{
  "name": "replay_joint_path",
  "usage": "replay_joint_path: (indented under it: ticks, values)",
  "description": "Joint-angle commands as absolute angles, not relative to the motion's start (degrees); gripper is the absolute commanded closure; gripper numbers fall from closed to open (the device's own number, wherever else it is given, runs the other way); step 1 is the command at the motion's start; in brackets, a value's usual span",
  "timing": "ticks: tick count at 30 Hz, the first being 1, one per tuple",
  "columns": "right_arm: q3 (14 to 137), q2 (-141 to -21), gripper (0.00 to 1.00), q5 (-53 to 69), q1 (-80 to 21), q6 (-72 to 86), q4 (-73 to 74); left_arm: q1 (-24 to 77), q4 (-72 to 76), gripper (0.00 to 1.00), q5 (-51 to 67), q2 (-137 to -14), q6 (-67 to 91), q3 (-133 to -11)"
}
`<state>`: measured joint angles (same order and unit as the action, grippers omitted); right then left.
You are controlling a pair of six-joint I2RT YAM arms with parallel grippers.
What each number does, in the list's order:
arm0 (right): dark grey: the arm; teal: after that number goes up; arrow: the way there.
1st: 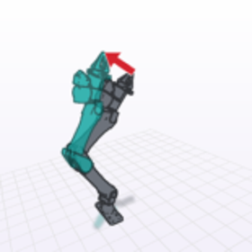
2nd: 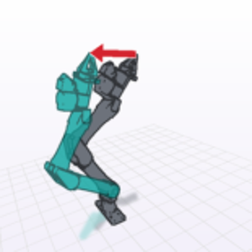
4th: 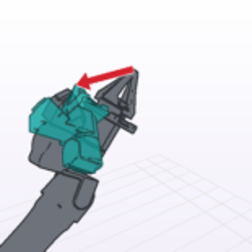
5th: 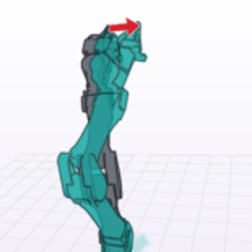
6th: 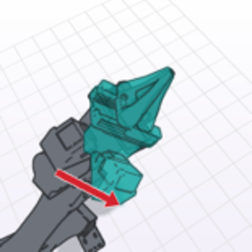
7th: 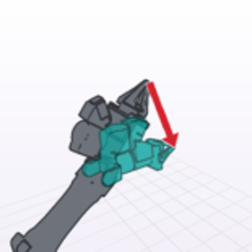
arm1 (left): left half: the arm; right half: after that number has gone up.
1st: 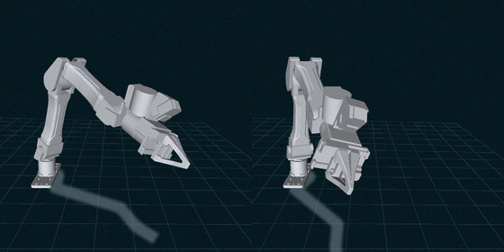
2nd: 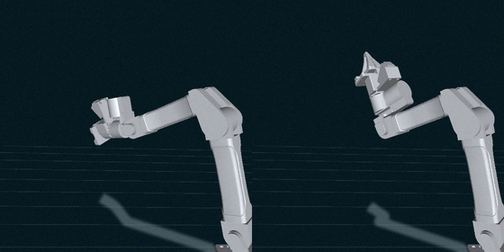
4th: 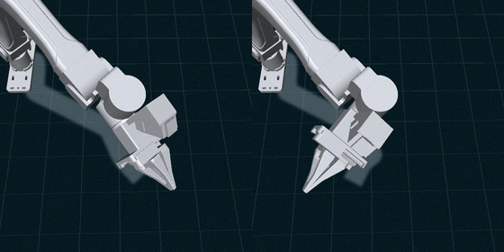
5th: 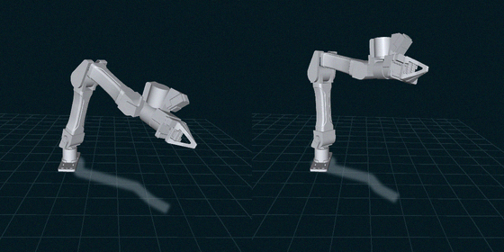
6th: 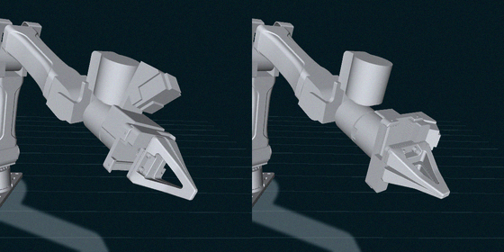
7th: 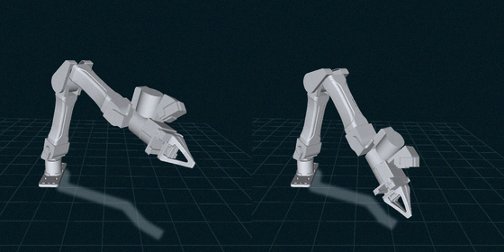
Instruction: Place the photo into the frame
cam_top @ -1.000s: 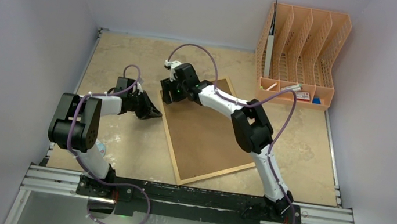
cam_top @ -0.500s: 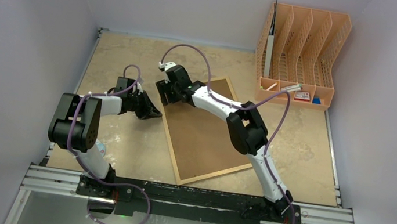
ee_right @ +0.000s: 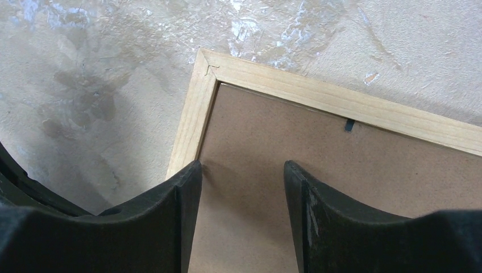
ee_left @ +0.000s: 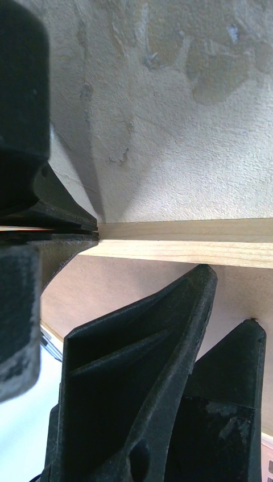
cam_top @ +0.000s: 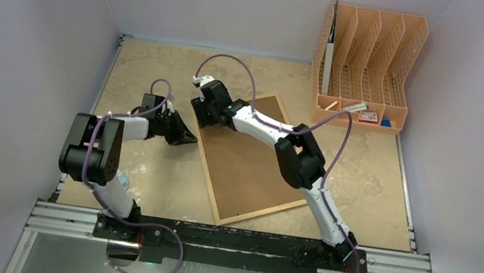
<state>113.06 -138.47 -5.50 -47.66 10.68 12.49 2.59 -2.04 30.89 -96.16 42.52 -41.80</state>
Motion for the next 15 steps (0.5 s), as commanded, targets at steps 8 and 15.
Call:
replay_joint_path:
  ticks: [8, 15]
  values:
    - [106.76, -143.00, 0.39, -0.18, -47.20, 11.32, 21.80, 2.64, -10.05, 0.97, 24.31, -99.84, 39.73, -39.99]
    - [105.23, -142.64, 0.39, 1.89, -47.10, 9.97, 20.67, 2.64, -10.20, 0.97, 24.23, -99.88, 39.56, -39.99]
